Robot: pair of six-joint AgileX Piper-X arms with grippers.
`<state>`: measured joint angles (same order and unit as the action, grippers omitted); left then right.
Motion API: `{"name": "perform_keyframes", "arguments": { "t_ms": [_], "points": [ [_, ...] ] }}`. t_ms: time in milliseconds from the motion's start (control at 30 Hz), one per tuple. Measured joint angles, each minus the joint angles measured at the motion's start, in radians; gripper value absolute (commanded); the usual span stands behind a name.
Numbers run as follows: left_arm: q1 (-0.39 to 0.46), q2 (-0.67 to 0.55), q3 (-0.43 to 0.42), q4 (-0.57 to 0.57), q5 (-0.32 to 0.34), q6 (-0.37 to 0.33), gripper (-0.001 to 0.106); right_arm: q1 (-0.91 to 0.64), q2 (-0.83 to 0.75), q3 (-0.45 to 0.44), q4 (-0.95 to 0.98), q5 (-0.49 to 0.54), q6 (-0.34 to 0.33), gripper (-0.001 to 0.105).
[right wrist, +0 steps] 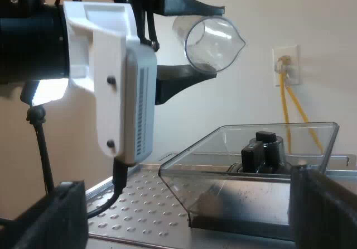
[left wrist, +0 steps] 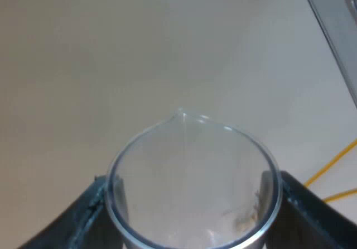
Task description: Pour the beans into the coffee machine
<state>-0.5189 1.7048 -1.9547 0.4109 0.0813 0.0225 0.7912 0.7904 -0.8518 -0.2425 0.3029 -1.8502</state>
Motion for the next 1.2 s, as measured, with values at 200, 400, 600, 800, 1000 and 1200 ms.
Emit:
{"name": "perform_keyframes", "arguments": {
  "t_ms": [200, 400, 600, 800, 1000, 1200],
  "points": [
    [0.0, -0.018, 0.0, 0.001, -0.009, -0.334, 0.034, 0.0, 0.0, 0.0, 0.0, 0.0, 0.0, 0.079],
    [0.0, -0.068, 0.0, 0.001, -0.093, -0.685, 0.034, 0.0, 0.0, 0.0, 0.0, -0.032, 0.0, 0.079],
    [0.002, -0.122, 0.0, 0.069, -0.103, -1.039, 0.034, 0.0, 0.0, 0.0, 0.0, -0.185, 0.0, 0.079],
    [0.029, -0.174, 0.0, 0.239, -0.119, -1.247, 0.034, 0.007, -0.003, 0.0, 0.0, -0.311, 0.0, 0.079],
    [0.104, -0.24, 0.0, 0.38, -0.119, -1.365, 0.034, 0.078, -0.022, 0.0, 0.01, -0.316, 0.0, 0.079],
    [0.188, -0.305, 0.0, 0.473, -0.119, -1.427, 0.034, 0.16, -0.027, 0.0, 0.114, -0.316, -0.052, 0.079]
  ]
}}
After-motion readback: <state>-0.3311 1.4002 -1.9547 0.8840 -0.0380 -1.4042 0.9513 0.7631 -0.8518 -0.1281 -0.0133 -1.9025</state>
